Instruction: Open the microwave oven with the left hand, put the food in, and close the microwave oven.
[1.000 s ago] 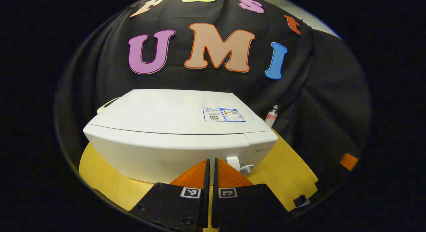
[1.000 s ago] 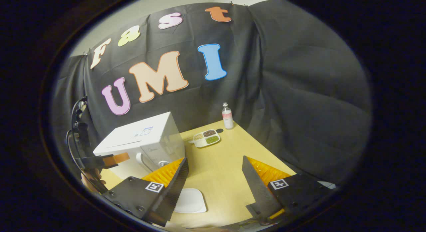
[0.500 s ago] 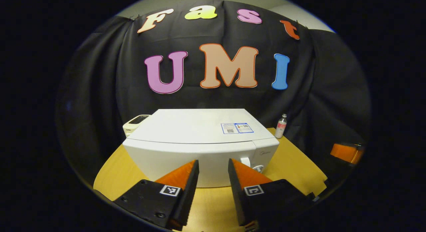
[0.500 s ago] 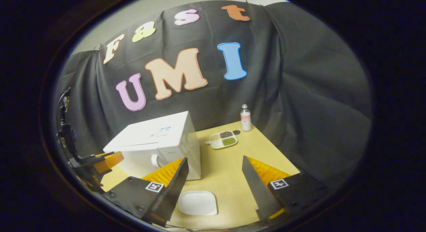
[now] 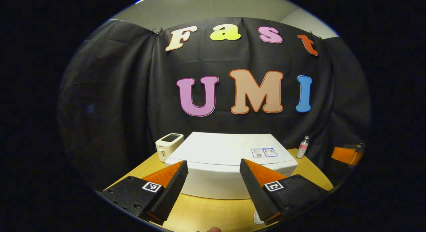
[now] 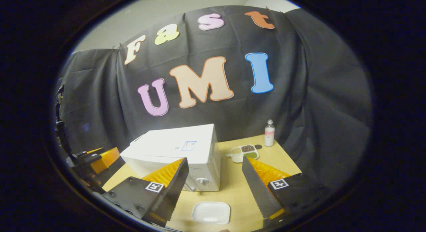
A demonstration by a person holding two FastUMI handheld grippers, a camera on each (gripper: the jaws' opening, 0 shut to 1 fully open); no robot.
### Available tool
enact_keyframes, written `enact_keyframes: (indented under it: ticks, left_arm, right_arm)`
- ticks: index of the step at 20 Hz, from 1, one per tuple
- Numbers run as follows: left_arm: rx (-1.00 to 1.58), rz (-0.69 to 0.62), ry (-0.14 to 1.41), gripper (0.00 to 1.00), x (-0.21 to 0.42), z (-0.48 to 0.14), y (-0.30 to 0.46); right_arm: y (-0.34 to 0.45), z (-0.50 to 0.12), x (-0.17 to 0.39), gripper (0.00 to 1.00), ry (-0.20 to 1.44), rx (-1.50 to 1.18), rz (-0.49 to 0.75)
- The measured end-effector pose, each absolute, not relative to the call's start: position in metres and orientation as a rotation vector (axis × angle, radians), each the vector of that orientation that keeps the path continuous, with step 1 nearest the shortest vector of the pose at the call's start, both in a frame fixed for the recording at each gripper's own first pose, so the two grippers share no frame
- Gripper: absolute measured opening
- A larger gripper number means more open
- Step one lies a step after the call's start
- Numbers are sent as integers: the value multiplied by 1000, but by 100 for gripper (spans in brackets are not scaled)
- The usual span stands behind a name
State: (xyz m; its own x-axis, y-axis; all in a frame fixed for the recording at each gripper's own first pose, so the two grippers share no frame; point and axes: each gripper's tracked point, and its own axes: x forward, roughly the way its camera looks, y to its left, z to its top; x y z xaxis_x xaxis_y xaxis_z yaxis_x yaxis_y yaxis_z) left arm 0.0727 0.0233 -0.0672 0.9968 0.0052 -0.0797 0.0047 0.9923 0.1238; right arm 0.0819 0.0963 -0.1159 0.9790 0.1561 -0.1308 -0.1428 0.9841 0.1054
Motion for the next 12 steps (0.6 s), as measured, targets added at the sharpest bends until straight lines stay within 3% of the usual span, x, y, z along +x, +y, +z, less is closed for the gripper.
enact_keyframes:
  ticks: [4, 5, 6, 9, 10, 11, 12]
  left_arm:
    - [102, 41, 60, 96, 69, -46, 43]
    - [102, 51, 49, 96, 69, -40, 46]
    - [104, 59, 38, 96, 68, -33, 48]
    - [110, 76, 1, 96, 67, -19, 51]
    - [109, 75, -6, 96, 67, -14, 49]
    - [107, 73, -10, 96, 66, -13, 48]
    - [107, 69, -13, 96, 67, -12, 44]
  right_arm:
    - [101, -92, 87, 99, 92, 67, 173]
    - [100, -85, 87, 91, 77, 56, 171]
    - [99, -80, 88, 99, 65, 51, 168]
    - [100, -63, 84, 99, 30, 66, 181]
    - [103, -55, 81, 91, 17, 74, 184]
    - [102, -51, 80, 99, 5, 82, 188]
    - [101, -50, 78, 91, 0, 89, 188]
